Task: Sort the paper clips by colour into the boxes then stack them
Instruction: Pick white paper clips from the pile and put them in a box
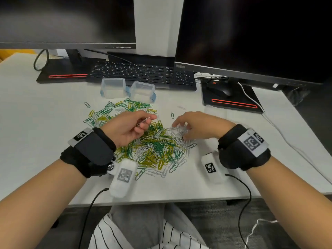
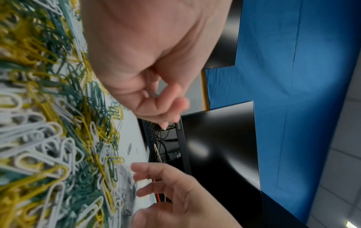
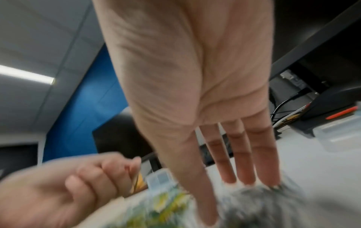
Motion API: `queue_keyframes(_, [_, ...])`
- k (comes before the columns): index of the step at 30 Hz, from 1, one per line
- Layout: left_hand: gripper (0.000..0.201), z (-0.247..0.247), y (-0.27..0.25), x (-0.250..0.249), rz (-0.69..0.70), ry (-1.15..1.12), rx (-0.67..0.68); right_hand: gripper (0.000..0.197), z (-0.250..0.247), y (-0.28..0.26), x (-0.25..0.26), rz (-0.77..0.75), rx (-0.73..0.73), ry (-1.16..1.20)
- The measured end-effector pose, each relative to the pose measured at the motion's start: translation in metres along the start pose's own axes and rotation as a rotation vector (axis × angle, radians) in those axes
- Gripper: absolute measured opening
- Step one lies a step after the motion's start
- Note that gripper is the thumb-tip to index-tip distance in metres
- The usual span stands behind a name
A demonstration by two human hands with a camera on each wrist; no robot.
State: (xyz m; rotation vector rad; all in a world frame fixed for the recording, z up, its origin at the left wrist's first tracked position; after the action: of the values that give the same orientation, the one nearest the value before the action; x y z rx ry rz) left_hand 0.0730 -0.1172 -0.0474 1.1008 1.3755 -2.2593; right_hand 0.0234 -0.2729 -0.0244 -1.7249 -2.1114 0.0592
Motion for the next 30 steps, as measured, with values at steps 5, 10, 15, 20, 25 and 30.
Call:
queue_keyframes(5, [0.018, 0.011, -0.001, -0.004, 0.034, 0.305, -0.041, 0.066, 0.022, 0.018, -0.002, -0.022, 0.037, -0.041])
queue_keyframes(10, [0.021, 0.024, -0.002, -0.002, 0.018, 0.518, 0.005, 0.046, 0.018, 0.022, 0.009, -0.1, -0.016, -0.082])
queue_keyframes(15, [0.021, 0.035, 0.001, 0.002, -0.006, 0.523, 0.05, 0.017, 0.008, 0.024, 0.012, -0.163, -0.097, -0.052])
queue_keyframes(20, [0.022, 0.036, 0.004, -0.006, -0.003, 0.306, 0.051, 0.006, -0.007, 0.015, -0.011, -0.078, -0.23, 0.381])
queue_keyframes(25, [0.023, 0.049, 0.0, -0.034, 0.014, 0.21, 0.06, 0.01, -0.001, 0.005, -0.014, -0.056, -0.322, 1.221])
queue_keyframes(30, [0.035, 0.07, -0.011, -0.092, 0.104, 0.148, 0.052, 0.009, 0.006, 0.002, -0.001, -0.029, -0.295, 2.078])
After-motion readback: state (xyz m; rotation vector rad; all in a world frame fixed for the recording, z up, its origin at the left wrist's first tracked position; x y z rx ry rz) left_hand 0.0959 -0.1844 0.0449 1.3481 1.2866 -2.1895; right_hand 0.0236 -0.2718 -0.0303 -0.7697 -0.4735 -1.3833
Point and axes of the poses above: each hand's wrist, its own y-axis towards the middle knuckle, its own z-axis out of the palm, x = y × z, the point moved 9 cm from there along y, towards the middle knuckle, and after that the axes turned 10 degrees about -z, right-handed, at the moved point
